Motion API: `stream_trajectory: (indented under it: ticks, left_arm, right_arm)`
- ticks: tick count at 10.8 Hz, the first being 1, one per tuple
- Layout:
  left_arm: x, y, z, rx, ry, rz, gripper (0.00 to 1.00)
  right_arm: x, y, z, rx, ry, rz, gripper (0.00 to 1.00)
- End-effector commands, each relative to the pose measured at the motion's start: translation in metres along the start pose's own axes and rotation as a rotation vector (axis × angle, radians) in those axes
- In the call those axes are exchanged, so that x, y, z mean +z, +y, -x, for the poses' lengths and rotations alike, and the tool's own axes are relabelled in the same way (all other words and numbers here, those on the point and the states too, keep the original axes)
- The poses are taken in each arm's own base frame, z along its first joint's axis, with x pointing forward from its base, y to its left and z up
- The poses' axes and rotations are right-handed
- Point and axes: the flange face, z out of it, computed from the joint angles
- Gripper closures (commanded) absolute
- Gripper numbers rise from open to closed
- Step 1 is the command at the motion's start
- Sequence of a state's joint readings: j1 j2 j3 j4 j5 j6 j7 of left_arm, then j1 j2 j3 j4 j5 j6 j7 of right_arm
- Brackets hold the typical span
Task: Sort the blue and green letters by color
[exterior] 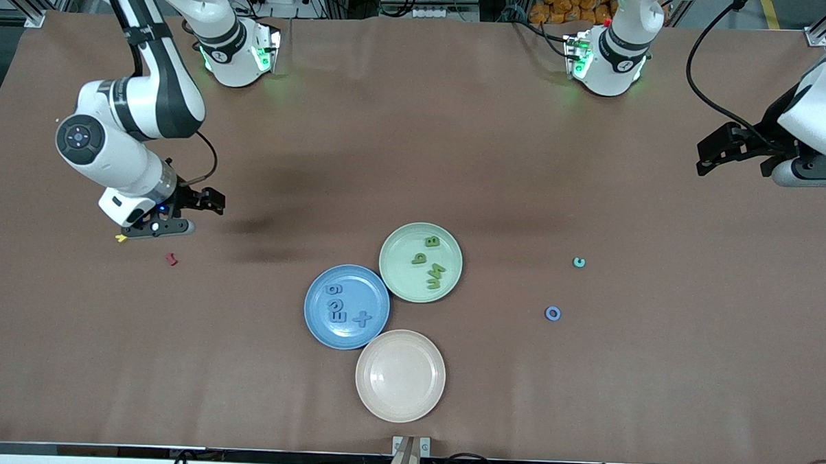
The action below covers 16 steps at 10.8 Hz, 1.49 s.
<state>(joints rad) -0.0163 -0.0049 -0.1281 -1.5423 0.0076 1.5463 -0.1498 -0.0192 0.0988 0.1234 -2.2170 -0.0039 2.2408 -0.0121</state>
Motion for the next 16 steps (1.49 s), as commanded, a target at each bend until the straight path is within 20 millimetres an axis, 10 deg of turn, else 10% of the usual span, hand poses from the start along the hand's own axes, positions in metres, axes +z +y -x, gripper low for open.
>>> stream_trajectory:
  ticks: [1,3,12,16]
  left_arm:
    - [-0.005,-0.003,0.006,0.019,-0.014,0.000,0.00]
    - [-0.004,-0.003,0.005,0.029,-0.011,-0.021,0.00]
    - [-0.002,-0.003,0.004,0.035,-0.015,-0.023,0.00]
    - [-0.003,-0.007,0.004,0.029,-0.013,-0.017,0.00]
  right_arm:
    - [-0.038,0.005,0.018,-0.002,0.026,0.027,0.00]
    - [-0.059,0.008,0.022,-0.004,-0.014,0.029,0.00]
    - [-0.271,0.032,0.006,0.021,0.008,0.015,0.00]
    - [-0.292,0.037,0.012,0.037,0.017,0.018,0.00]
